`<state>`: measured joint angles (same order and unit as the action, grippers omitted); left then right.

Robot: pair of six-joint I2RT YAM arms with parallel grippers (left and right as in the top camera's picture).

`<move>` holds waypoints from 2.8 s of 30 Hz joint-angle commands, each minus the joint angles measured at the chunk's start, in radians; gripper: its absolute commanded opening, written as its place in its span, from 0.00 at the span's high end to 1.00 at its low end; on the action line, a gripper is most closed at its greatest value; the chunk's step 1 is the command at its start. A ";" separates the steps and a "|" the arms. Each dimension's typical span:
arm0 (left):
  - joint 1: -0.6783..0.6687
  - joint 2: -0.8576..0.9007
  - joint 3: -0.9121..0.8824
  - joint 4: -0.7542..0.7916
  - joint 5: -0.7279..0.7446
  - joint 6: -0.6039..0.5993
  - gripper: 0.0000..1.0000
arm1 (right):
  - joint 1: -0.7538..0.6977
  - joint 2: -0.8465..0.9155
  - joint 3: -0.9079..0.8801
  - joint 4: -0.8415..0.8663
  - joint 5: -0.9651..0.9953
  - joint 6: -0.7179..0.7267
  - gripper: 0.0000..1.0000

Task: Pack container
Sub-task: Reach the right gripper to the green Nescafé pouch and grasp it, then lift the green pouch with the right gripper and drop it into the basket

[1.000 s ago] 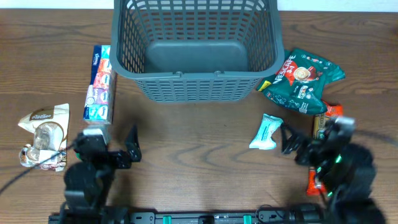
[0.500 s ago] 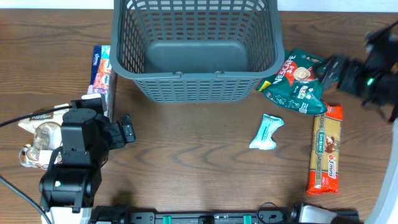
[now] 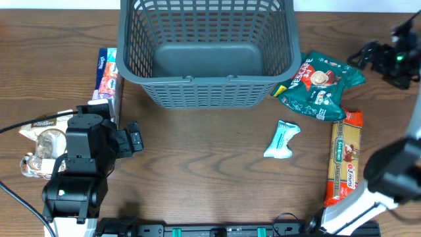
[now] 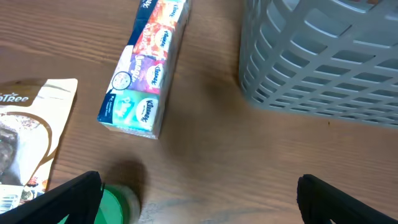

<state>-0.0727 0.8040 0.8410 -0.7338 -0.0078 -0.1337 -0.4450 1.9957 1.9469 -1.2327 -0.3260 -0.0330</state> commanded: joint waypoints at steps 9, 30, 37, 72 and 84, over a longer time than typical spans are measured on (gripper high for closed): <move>0.005 -0.002 0.024 -0.002 -0.012 0.009 0.02 | 0.070 0.252 0.001 0.103 -0.108 -0.085 0.01; 0.005 -0.002 0.024 -0.002 -0.012 0.009 0.01 | 0.091 0.346 -0.253 0.243 -0.086 -0.043 0.10; 0.005 -0.002 0.024 -0.002 -0.012 0.009 0.02 | 0.092 0.340 -0.274 0.241 -0.101 -0.034 0.56; 0.005 -0.002 0.023 -0.010 -0.011 0.009 0.02 | 0.248 -0.655 -0.148 0.534 0.338 0.197 0.99; 0.005 -0.002 0.023 -0.016 -0.011 0.009 0.02 | 0.579 -0.579 -0.134 0.722 0.055 0.111 0.99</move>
<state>-0.0727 0.8040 0.8413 -0.7448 -0.0074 -0.1333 0.0708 1.3750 1.7710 -0.5381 -0.1677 0.1123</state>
